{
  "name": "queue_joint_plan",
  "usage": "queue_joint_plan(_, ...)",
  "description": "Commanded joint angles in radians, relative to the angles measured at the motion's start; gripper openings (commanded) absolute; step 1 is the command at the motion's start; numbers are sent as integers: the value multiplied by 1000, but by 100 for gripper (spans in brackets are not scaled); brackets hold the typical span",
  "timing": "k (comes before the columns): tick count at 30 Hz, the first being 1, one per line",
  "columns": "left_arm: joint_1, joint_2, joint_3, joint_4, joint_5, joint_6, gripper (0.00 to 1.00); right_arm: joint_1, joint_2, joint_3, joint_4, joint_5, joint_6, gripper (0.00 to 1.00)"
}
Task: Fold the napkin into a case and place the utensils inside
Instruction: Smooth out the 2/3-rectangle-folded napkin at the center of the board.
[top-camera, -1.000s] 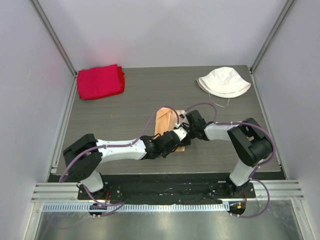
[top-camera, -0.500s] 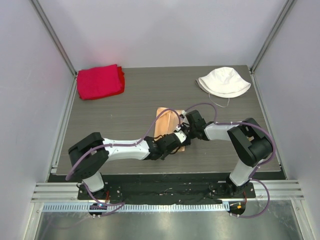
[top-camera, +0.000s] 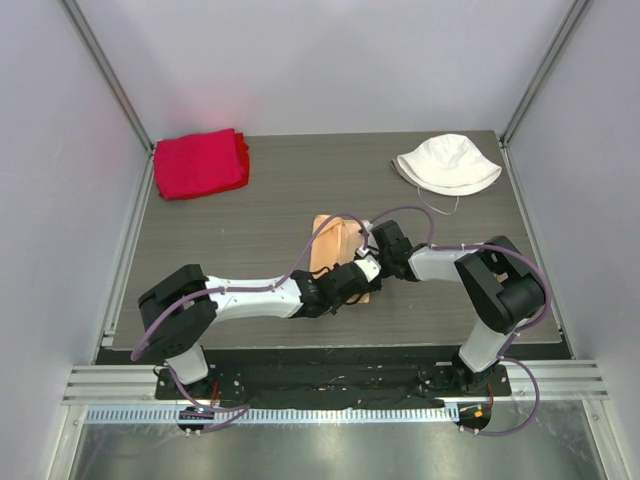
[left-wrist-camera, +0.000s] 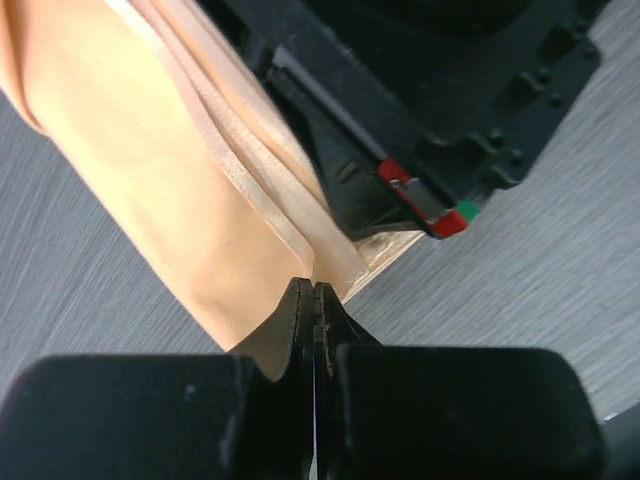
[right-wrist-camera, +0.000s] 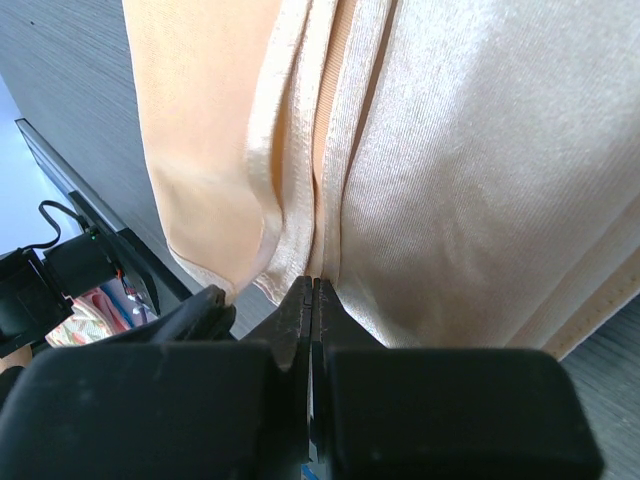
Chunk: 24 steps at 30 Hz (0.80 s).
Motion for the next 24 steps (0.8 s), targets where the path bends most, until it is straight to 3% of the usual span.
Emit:
queue_joint_plan(1, -6, -7, 38, 65, 64, -17, 0, -2, -2, -11, 6, 2, -6, 1)
queue_joint_plan(13, -3, 87, 27, 139, 105, -66, 0, -2, -29, -10, -7, 10, -3, 1)
queue_joint_plan(24, -1, 54, -16, 133, 61, -96, 0, -37, -118, 90, -175, 50, -61, 1)
